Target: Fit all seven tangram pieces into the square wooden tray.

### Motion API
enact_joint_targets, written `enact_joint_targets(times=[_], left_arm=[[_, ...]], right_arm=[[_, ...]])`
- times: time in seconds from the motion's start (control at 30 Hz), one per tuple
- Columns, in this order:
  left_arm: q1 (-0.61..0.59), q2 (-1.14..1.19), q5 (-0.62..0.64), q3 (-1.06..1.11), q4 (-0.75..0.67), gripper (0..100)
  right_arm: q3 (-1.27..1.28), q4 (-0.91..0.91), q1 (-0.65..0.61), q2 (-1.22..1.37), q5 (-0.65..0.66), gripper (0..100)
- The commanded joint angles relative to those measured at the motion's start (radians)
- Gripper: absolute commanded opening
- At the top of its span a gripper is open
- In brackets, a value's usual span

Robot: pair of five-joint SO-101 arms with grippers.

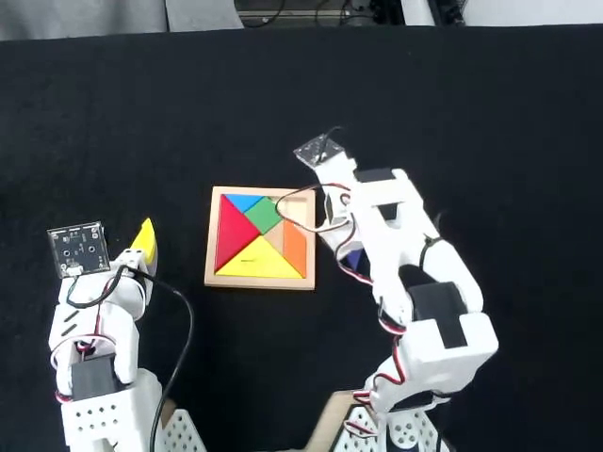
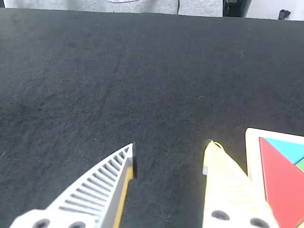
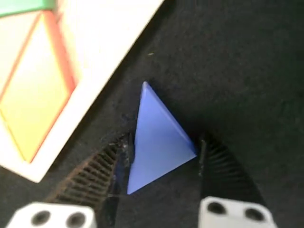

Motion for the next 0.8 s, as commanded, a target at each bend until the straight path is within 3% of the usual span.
enact_joint_targets(times=[0.0, 0.23, 0.6, 0.77], left_arm=[[0.013, -0.014, -0.008, 0.018, 0.002, 24], [0.013, -0.014, -0.008, 0.018, 0.002, 24], [0.013, -0.014, -0.008, 0.018, 0.002, 24], [0.013, -0.014, -0.008, 0.018, 0.002, 24]], right_arm=[[-0.047, 0.017, 0.006, 0.027, 0.009, 16.3], [-0.087, 0.037, 0.008, 0.027, 0.009, 15.9], [-0.527, 0.376, -0.021, 0.031, 0.015, 15.9], [-0.685, 0.466, -0.120, 0.036, 0.026, 15.9]])
